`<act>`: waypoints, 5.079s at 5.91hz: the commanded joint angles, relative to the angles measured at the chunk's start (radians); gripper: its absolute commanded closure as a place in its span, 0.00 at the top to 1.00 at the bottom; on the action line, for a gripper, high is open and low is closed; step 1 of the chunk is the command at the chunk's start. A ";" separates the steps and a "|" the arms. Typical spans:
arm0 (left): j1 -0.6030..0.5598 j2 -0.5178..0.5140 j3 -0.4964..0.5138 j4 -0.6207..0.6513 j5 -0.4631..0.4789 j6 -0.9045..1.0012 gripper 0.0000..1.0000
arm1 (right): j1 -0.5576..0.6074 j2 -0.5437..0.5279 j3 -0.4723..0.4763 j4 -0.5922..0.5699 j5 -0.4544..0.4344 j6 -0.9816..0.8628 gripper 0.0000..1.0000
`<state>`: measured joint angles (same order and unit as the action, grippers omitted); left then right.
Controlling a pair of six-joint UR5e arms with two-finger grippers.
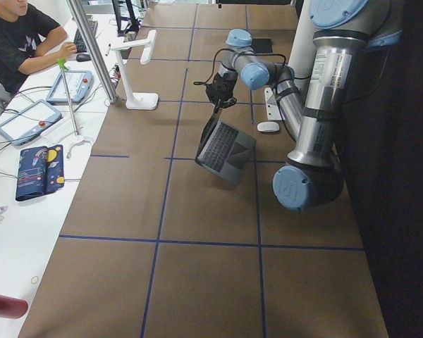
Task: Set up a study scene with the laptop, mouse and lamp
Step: 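Carry the laptop with the left gripper to the table center before the lamp, then push the laptop lid upright with the left gripper to open it, then draw the left gripper back beside the laptop while the right gripper grasps the mouse pad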
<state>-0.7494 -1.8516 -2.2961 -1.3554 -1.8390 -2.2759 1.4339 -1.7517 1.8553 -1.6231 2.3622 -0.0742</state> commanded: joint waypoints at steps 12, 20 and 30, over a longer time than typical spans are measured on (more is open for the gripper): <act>0.074 -0.732 0.865 -0.172 0.115 -0.494 0.01 | -0.006 0.006 -0.008 0.000 0.002 0.010 1.00; 0.064 -0.412 0.418 -0.220 0.009 -0.017 1.00 | -0.213 -0.018 0.062 0.357 0.098 0.663 1.00; 0.038 -0.313 0.351 -0.229 0.006 0.191 1.00 | -0.936 -0.410 0.033 1.046 -0.342 1.441 0.95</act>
<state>-0.7119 -2.1646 -1.9451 -1.5847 -1.8331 -2.0854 0.5400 -2.1613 1.8918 -0.5794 2.0319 1.3413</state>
